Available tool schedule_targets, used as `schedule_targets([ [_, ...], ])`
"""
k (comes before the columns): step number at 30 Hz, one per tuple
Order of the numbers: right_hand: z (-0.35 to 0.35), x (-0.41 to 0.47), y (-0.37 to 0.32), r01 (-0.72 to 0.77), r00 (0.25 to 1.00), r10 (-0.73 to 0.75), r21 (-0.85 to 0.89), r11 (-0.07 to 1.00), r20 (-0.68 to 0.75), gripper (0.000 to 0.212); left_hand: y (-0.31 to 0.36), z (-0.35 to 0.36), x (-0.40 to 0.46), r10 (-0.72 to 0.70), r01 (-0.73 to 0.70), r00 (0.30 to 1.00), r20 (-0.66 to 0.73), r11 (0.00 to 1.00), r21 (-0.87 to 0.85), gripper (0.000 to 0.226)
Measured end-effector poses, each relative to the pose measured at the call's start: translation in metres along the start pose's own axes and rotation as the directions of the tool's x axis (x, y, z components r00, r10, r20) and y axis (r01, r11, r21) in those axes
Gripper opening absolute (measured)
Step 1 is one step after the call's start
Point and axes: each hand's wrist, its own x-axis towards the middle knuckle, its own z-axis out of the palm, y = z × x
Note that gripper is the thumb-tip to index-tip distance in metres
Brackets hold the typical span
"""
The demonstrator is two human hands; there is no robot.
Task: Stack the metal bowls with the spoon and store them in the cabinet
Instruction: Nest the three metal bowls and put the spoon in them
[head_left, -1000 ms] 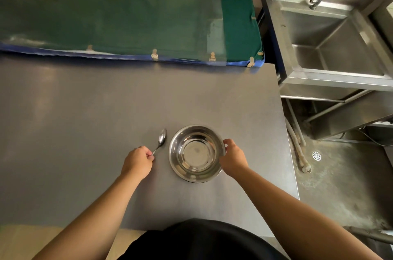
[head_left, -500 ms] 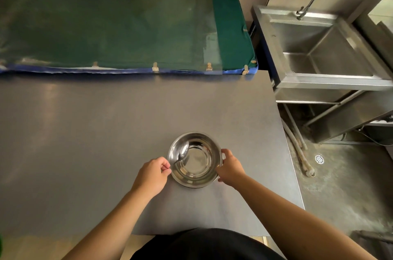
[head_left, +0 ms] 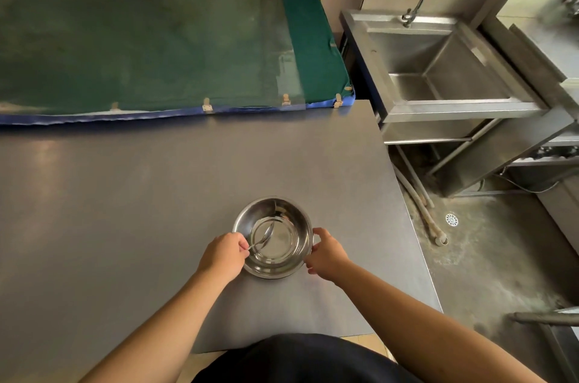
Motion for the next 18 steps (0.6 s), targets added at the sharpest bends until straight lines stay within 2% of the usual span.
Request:
schedule_targets([
  [5,0.0,-0.005,0.001,-0.027,1.0,0.027,0.068,0.997,0.002,0.07,0.001,-0.004,0.005,0.048,-0.047,0.998,-0.045,0.999,0.012,0.005],
  [10,0.003,-0.01,0.001,-0.133,0.991,0.13,0.274,0.953,0.03,0.073,0.0,-0.009,0.011,0.077,-0.084,0.991,-0.11,0.995,-0.062,0.007],
  [13,0.007,-0.012,0.0,-0.173,0.983,0.181,0.367,0.914,0.014,0.075,-0.002,-0.011,0.017,0.087,-0.098,0.987,-0.132,0.992,-0.083,0.024],
  [18,0.014,-0.016,-0.003,-0.156,0.978,0.199,0.416,0.896,-0.061,0.077,0.004,-0.015,0.031,0.008,-0.013,1.0,-0.028,0.987,-0.162,0.057],
])
